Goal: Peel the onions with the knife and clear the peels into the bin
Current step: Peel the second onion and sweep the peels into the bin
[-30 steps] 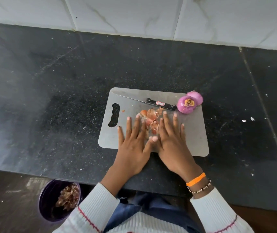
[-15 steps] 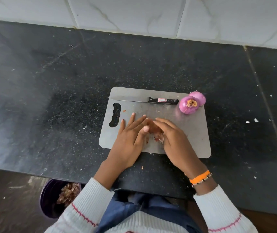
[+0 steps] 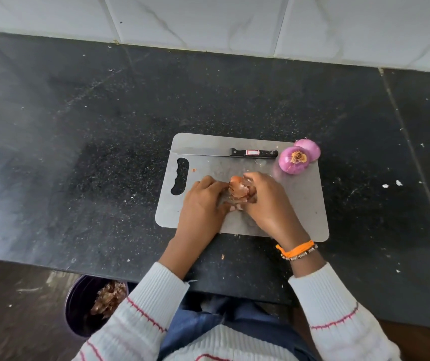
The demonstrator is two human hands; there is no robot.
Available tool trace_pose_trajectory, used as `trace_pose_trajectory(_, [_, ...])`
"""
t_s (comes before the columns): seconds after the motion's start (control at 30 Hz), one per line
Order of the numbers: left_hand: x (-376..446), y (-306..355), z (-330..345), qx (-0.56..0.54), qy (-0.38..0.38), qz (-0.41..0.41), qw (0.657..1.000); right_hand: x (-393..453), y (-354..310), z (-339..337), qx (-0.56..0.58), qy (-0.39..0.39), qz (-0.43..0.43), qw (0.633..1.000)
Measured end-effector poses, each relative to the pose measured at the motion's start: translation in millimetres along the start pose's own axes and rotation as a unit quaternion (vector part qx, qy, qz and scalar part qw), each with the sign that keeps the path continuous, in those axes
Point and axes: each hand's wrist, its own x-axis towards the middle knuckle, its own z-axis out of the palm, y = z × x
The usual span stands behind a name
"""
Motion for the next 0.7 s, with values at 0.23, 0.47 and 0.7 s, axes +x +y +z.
trace_pose_trajectory(0.23, [1.9,-4.0,-16.5,-0.036,0.021,-0.044,0.998,3.1,-9.5,-6.7,-0.129,-0.103,-0.018,0.986])
trace_pose_trajectory(0.47, [-1.0,1.2,-16.1,-0.041,0.019,-0.068,0.997,15.3,-17.5,5.8,-0.133,-0.094,-0.121,0.979])
trace_pose_trajectory(0.7, [-1.7,5.0,-10.4,-0.067,0.019,-0.096,0.993,11.3,-14.9,5.3,-0.089,-0.044,-0.102,0.990])
